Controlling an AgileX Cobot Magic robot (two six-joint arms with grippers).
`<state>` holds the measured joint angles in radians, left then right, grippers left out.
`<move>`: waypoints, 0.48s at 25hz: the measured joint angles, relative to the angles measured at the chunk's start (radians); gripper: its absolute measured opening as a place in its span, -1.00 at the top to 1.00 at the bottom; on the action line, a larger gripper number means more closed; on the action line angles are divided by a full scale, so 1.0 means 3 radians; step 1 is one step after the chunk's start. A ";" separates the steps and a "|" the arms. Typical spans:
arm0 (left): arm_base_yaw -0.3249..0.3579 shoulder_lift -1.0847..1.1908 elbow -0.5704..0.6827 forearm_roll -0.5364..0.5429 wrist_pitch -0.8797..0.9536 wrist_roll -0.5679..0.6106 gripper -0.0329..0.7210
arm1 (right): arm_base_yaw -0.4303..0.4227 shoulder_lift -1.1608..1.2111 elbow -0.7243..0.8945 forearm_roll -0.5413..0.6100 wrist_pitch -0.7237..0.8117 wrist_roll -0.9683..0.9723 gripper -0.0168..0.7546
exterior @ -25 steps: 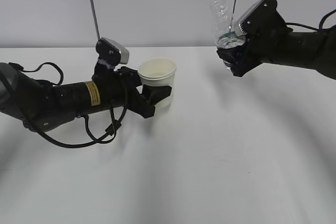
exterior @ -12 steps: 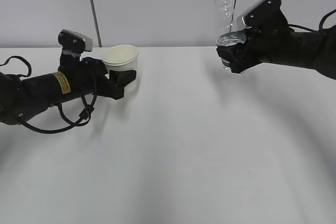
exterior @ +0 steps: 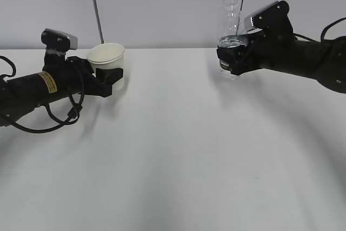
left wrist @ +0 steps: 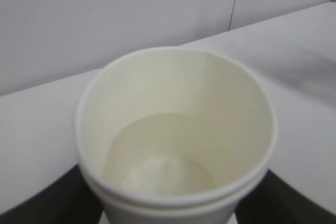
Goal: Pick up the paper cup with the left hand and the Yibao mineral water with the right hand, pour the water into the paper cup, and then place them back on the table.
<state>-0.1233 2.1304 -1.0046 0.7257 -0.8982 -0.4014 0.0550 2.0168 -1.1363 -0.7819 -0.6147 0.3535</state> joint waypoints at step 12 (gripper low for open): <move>0.0139 0.0000 0.0000 -0.0122 0.0159 0.0072 -0.22 | 0.0000 0.0293 0.0000 0.0233 -0.0230 0.0046 -0.31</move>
<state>-0.0817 2.1304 -1.0046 0.6892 -0.8504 -0.3797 0.0550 2.1048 -1.1363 -0.7122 -0.6838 0.3673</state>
